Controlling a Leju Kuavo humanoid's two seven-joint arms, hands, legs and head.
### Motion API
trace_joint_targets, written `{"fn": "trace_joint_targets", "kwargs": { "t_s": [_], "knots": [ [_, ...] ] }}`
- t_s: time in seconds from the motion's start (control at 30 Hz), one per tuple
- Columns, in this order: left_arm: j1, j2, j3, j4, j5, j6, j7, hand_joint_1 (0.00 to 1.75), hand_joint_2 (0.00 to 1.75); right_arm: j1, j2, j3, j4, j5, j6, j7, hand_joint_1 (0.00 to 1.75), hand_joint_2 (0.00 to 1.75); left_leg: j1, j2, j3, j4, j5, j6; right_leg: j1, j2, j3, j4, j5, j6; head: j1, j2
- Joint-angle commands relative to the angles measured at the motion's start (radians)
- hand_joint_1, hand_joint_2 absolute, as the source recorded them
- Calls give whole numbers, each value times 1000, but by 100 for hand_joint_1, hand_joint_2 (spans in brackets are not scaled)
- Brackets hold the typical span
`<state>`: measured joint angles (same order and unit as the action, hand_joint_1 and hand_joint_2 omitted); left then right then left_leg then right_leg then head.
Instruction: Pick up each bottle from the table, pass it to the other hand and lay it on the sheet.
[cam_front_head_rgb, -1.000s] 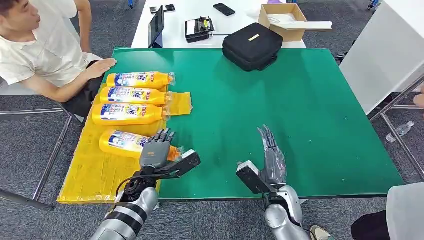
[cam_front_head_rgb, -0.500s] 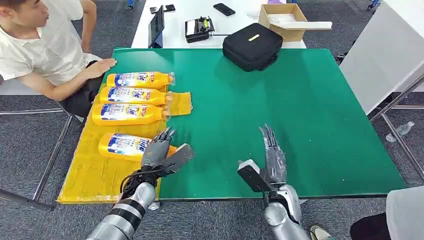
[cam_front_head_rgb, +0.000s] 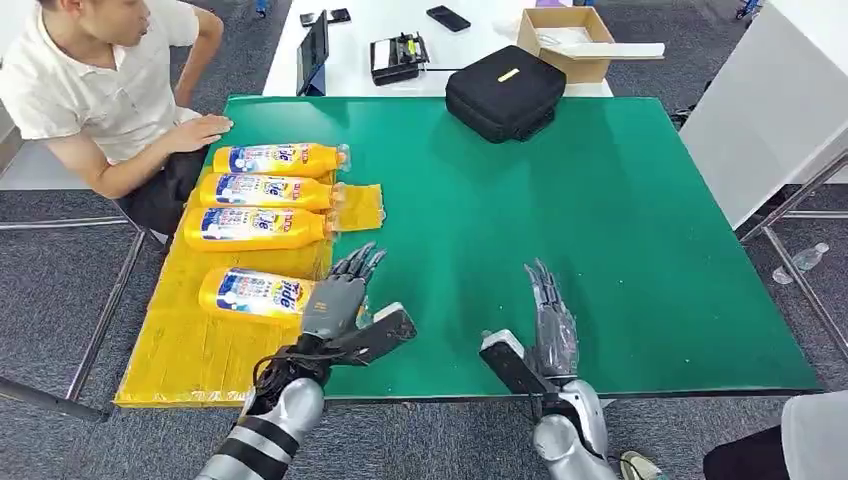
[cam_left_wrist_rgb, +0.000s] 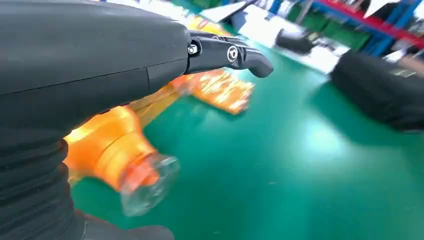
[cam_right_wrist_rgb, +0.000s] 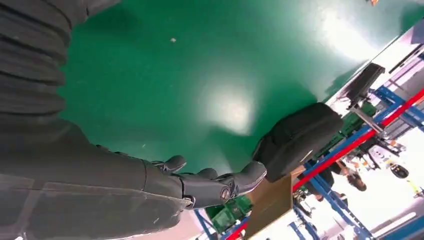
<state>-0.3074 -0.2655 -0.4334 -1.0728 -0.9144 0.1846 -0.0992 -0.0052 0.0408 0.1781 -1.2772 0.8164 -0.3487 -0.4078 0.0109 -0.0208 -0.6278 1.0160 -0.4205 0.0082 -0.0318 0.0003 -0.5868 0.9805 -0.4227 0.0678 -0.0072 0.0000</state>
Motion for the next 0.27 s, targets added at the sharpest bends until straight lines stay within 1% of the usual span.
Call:
{"fn": "trace_joint_targets", "kwargs": {
  "t_s": [0.03, 0.07, 0.13, 0.17, 0.2, 0.23, 0.27],
  "knots": [
    [33, 65, -104, -139, 39, 20, -54, 0, 175, 1, 18, -49, -12, -71, 8, -48, 0, 175, 0, 1, 2, 0, 0, 0, 0, 0, 1, 0, 0, -2, 0, 0],
    [48, 71, -120, -171, 64, 7, -77, 0, 175, 9, 27, -59, -27, -107, 12, -74, 0, 175, 1, 3, 6, 0, -2, 0, 2, 1, 6, -1, -1, -5, 0, 0],
    [83, 83, -159, -253, 103, 6, -111, 0, 175, 19, 29, -60, -46, -154, 32, -115, 0, 175, 0, 1, 1, 0, 0, 0, 0, 0, 1, 0, 0, -2, 0, 0],
    [91, 89, -177, -284, 115, 9, -117, 0, 175, 24, 32, -63, -53, -181, 37, -143, 0, 175, 0, 3, 4, 0, -2, 0, 1, 1, 3, 0, -1, -4, 0, 0],
    [98, 94, -192, -309, 123, 14, -120, 0, 175, 28, 34, -65, -59, -202, 51, -160, 0, 175, 0, 3, 4, 0, -2, 0, 1, 1, 4, 0, -1, -4, 0, 0],
    [105, 99, -207, -330, 139, 12, -128, 0, 175, 33, 36, -66, -66, -229, 70, -177, 0, 175, 0, 2, 3, 0, -1, 0, 1, 1, 2, 0, -1, -3, 0, 0],
    [114, 101, -221, -346, 186, -6, -142, 0, 175, 37, 37, -71, -68, -270, 100, -197, 0, 175, 1, 3, 5, 0, -3, 0, 2, 1, 5, 0, -2, -4, 0, 0]
  ]
}}
